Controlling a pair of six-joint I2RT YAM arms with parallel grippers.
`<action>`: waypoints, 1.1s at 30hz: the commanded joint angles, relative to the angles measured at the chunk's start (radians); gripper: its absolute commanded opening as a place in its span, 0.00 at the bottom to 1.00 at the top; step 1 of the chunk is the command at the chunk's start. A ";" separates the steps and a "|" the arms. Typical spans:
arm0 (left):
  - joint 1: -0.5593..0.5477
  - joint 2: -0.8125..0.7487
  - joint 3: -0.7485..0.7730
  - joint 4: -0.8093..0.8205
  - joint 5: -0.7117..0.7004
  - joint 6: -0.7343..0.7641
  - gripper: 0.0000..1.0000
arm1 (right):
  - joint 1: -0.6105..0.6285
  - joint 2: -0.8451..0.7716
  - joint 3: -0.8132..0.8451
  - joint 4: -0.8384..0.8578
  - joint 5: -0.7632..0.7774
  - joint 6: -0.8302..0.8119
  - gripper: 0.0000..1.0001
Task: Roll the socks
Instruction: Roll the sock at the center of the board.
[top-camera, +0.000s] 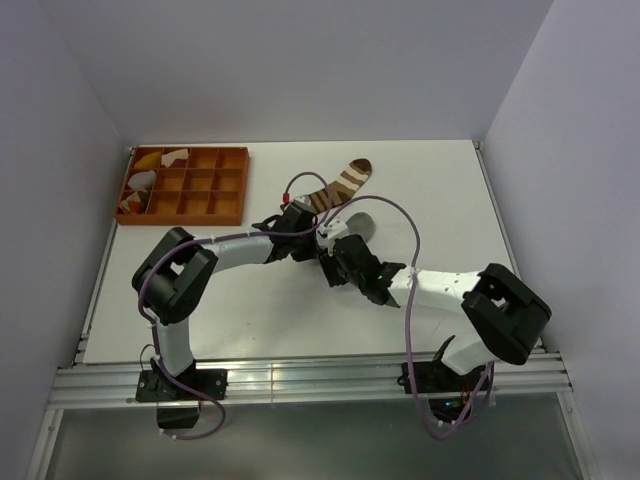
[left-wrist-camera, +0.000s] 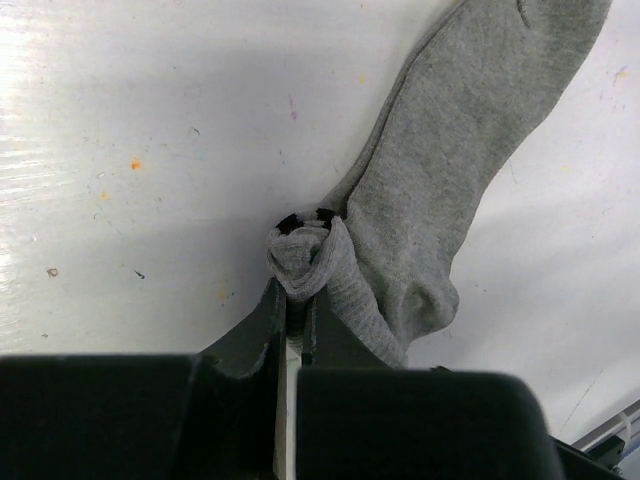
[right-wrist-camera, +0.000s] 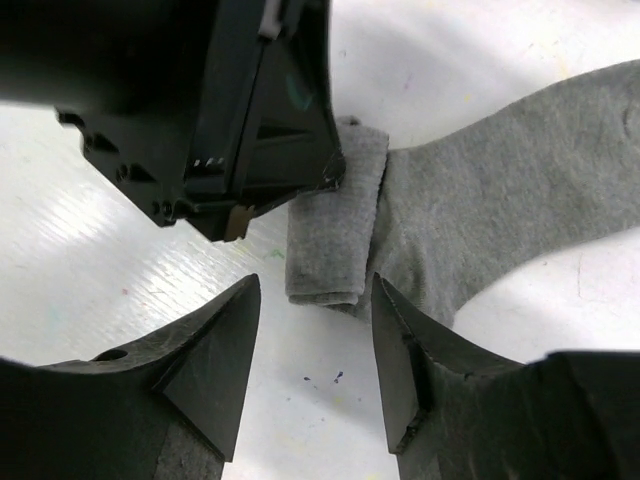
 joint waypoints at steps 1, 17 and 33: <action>-0.005 0.025 0.021 -0.087 -0.017 0.041 0.00 | 0.043 0.047 0.035 0.056 0.097 -0.068 0.54; -0.004 0.022 0.018 -0.077 0.022 0.033 0.00 | 0.155 0.182 0.084 0.087 0.288 -0.132 0.54; 0.009 -0.040 -0.031 -0.028 0.012 -0.005 0.15 | 0.161 0.231 0.099 0.023 0.223 -0.042 0.00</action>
